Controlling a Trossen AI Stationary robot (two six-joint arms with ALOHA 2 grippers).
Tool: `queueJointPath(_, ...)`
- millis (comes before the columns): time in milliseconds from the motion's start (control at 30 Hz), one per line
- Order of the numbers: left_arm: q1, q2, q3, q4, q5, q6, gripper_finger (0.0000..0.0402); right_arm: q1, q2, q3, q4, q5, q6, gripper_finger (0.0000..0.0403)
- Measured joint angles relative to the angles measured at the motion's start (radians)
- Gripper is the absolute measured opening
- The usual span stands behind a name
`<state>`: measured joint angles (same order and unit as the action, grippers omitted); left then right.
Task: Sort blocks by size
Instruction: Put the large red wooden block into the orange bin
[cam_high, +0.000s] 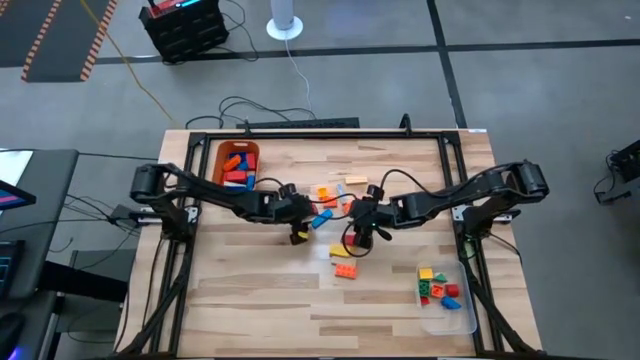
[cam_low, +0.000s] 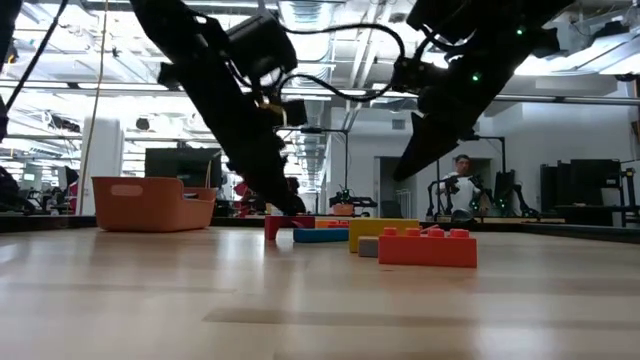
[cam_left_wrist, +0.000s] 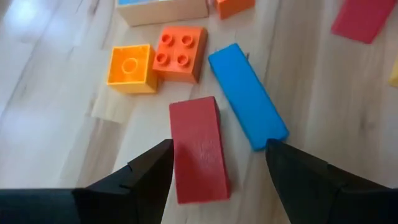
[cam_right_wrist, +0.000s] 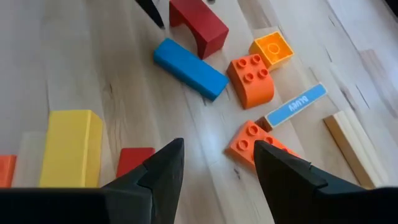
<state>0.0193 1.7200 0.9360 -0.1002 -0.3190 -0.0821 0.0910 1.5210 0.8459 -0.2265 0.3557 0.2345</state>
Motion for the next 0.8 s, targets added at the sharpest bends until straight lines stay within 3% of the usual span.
queueJointPath(400,0.050,0.069,-0.002,0.020,0.003,-0.010,0.0233,0.015,-0.002,-0.001,0.052,0.002,-0.033,0.0223)
queueJointPath(633,0.066,0.069,-0.002,0.040,0.005,0.044,0.0159,0.012,-0.002,-0.001,0.054,0.002,-0.034,0.0223)
queueJointPath(800,0.082,0.066,-0.001,0.048,0.091,0.046,0.0089,0.020,-0.002,-0.001,0.059,0.002,-0.033,0.0223)
